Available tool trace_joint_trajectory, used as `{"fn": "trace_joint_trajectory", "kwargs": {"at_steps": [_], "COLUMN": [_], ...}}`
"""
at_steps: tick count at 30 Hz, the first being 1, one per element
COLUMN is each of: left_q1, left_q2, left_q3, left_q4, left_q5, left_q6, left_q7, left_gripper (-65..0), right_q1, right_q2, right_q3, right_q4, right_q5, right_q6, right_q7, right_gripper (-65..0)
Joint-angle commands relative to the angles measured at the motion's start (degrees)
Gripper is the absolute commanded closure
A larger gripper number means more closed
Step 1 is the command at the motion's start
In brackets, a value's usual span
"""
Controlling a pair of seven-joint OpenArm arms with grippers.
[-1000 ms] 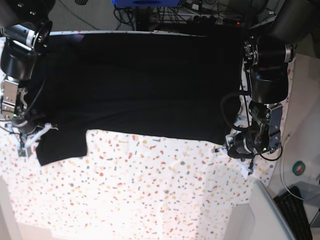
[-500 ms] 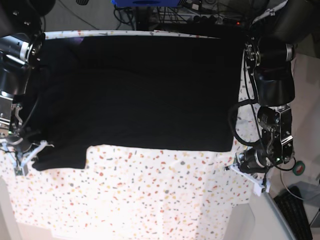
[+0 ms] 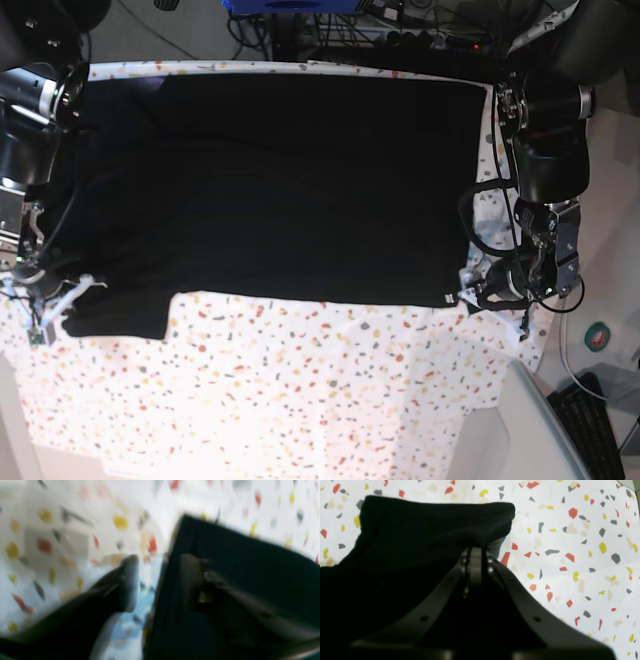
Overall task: Layout the t-shirt on the table in an organized manner, then fold the t-shirt properly
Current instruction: 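Grasp the hem corners with both grippers and lift them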
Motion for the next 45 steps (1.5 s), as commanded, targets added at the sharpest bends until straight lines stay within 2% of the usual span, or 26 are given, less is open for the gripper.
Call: {"fn": "trace_joint_trajectory", "kwargs": {"at_steps": [1, 3, 4, 8, 12, 15, 17, 21, 26, 30, 36, 41, 45], "left_q1": [-2.0, -2.0, -2.0, -2.0, -5.6, -7.1, -6.8, -6.7, -6.7, -6.7, -8.2, -7.4, -6.0], "left_q2": [-0.2, -0.1, 0.0, 0.2, 0.8, 1.0, 1.5, 2.0, 2.1, 2.0, 1.7, 1.7, 1.7], "left_q3": [-0.1, -0.1, -0.1, 0.3, 6.9, 8.8, 9.0, 9.2, 9.3, 8.8, 8.6, 8.6, 8.5], "left_q4": [0.0, -1.7, -2.2, -3.7, -12.1, -16.8, -17.0, -17.1, -17.1, -17.0, -16.8, -10.6, -4.4], "left_q5": [-0.9, -0.9, -0.9, -0.9, -1.3, -1.4, -1.4, -1.4, -1.4, -1.4, -1.4, -1.4, -1.4], "left_q6": [-0.1, -0.2, -0.2, -0.2, -0.2, -0.2, -0.2, -0.2, -0.2, -0.2, -0.1, -0.1, -0.1], "left_q7": [-2.0, -3.3, -3.4, -6.8, -9.6, -12.5, -12.5, -12.6, -12.6, -12.6, -12.6, -12.0, -7.6], "left_gripper": [-43.4, -55.8, -57.8, -57.6, -57.6, -56.9, -50.8, -32.1, -16.3, 0.0, 0.0, 0.0, 0.0], "right_q1": [0.9, 0.4, 0.3, -0.7, -0.7, -0.6, -0.7, -0.7, -0.7, -0.7, -0.7, -0.4, -0.2], "right_q2": [0.9, 0.9, 0.9, 0.9, 0.9, 0.9, 0.9, 1.0, 1.0, 1.0, 1.0, 1.0, 1.2], "right_q3": [0.1, 0.1, 0.1, 0.1, 0.1, 0.1, 0.1, 0.1, 0.1, 0.1, 0.1, 0.1, 0.1], "right_q4": [1.0, 1.2, 1.2, 1.2, 1.2, 1.2, 1.2, 1.2, 1.2, 1.2, 1.2, 1.2, 1.2], "right_q5": [0.5, 0.5, 0.5, 0.6, 0.7, 0.6, 0.6, 0.6, 0.6, 0.6, 0.6, 0.6, 0.7], "right_q6": [0.0, 0.0, 0.0, 0.0, 0.0, 0.0, 0.0, 0.0, 0.0, 0.0, 0.0, 0.0, 0.0], "right_q7": [1.2, 1.3, 1.3, 1.4, 1.4, 1.4, 1.4, 1.4, 1.4, 1.4, 1.4, 1.5, 1.6], "right_gripper": [0.0, 0.0, 0.0, 0.0, 0.0, 0.0, 0.0, 0.0, 0.0, 0.0, 0.0, 0.0, 0.0]}}
